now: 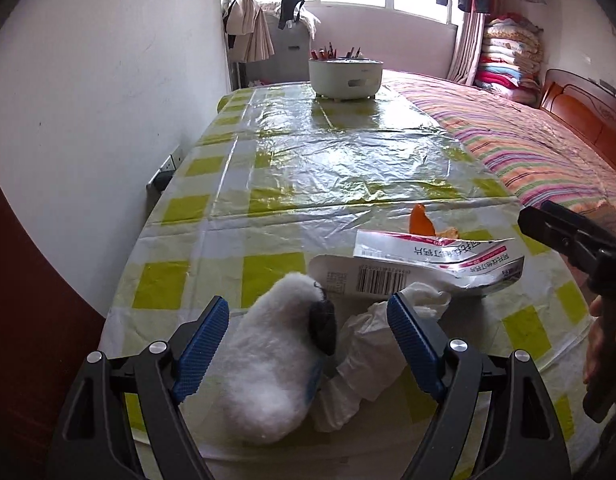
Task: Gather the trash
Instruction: 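Close the right tool on the white-and-red box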
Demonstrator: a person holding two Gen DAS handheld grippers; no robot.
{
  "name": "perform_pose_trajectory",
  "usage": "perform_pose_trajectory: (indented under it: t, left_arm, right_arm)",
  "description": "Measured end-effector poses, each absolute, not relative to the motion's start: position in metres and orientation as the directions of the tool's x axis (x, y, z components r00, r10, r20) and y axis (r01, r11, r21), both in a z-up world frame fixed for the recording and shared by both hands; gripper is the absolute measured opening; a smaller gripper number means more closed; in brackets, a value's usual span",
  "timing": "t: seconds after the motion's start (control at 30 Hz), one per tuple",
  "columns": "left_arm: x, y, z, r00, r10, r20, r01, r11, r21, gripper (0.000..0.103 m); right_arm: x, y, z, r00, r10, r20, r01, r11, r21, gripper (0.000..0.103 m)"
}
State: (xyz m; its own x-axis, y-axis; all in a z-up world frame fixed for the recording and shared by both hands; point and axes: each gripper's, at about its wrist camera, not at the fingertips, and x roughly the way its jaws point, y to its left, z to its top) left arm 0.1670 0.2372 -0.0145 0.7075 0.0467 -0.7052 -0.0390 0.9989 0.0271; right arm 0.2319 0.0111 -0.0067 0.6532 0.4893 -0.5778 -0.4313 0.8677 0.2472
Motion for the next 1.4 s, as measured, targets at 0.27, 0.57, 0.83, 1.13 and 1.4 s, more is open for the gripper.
perform_pose_trajectory:
  t: [0.27, 0.57, 0.83, 1.13, 1.4]
  left_arm:
    - [0.156, 0.252, -0.014, 0.696, 0.021, -0.718, -0.017, 1.000, 0.013, 0.079]
    - [0.143, 0.265, -0.022, 0.664, 0.009, -0.748, 0.016, 1.000, 0.026, 0.079]
    - [0.144, 0.270, -0.028, 0.647, 0.013, -0.763, 0.022, 0.999, 0.036, 0.079]
    - [0.152, 0.271, -0.035, 0.626, 0.004, -0.780, 0.019, 1.000, 0.020, 0.079]
    - [0.153, 0.264, -0.037, 0.618, 0.014, -0.786, 0.030, 0.999, 0.041, 0.079]
  right_arm:
    - [0.231, 0.034, -0.005, 0.615, 0.530, -0.584, -0.495, 0.836, 0.237, 0.092]
    - [0.209, 0.061, 0.003, 0.623, 0.490, -0.609, -0.634, 0.773, -0.027, 0.084]
    - [0.206, 0.094, -0.018, 0.567, 0.476, -0.672, -0.701, 0.708, -0.089, 0.057]
    - [0.202, 0.100, -0.031, 0.539, 0.438, -0.720, -0.723, 0.679, -0.128, 0.071]
    - [0.200, 0.108, -0.045, 0.564, 0.367, -0.740, -0.712, 0.669, -0.211, 0.073]
